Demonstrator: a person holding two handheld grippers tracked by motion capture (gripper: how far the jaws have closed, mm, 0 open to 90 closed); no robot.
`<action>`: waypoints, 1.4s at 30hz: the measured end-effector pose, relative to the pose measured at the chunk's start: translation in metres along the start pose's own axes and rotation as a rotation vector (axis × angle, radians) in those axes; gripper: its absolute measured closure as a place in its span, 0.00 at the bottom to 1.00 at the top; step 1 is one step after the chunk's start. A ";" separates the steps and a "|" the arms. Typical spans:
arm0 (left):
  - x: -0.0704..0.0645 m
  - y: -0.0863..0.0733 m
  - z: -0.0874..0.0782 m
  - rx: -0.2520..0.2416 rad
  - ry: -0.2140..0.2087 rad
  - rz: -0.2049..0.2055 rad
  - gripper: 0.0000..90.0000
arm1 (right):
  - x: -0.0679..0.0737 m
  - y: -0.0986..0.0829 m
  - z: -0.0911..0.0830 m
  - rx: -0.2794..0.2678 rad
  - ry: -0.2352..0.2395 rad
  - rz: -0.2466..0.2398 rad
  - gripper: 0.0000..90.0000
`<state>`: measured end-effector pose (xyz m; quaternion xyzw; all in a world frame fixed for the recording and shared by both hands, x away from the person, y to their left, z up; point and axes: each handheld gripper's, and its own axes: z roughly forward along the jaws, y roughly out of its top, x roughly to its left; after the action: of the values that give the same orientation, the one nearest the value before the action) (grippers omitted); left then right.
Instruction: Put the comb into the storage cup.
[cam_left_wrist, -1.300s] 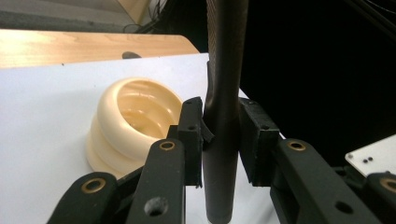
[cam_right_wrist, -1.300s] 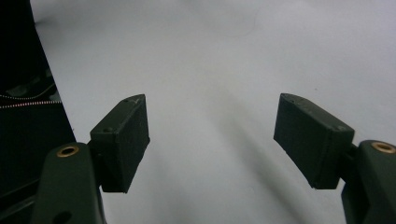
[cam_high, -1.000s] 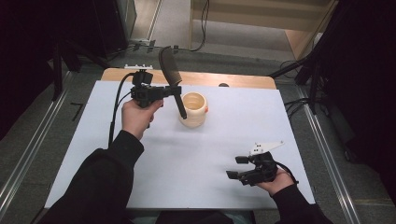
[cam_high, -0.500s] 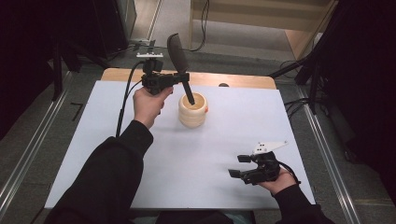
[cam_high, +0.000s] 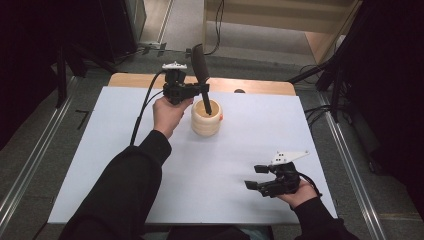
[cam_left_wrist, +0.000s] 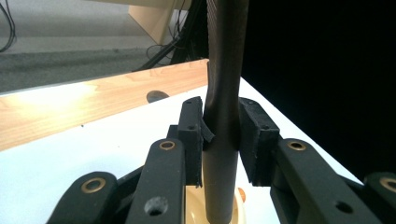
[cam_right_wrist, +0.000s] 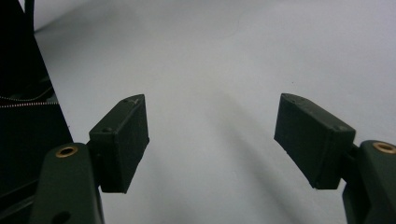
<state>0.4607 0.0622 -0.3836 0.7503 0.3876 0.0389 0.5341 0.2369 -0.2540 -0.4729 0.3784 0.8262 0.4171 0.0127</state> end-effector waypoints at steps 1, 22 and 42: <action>0.000 -0.001 0.002 0.006 0.006 0.003 0.81 | 0.000 0.000 0.000 0.000 0.002 0.001 0.27; 0.010 -0.034 0.021 0.054 -0.011 -0.003 0.81 | -0.001 0.000 0.001 -0.002 0.003 -0.003 0.27; 0.010 -0.038 0.014 0.046 0.022 0.035 0.65 | -0.001 -0.001 0.001 0.005 0.000 -0.006 0.27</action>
<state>0.4540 0.0625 -0.4247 0.7686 0.3810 0.0476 0.5117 0.2375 -0.2543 -0.4743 0.3761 0.8283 0.4151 0.0129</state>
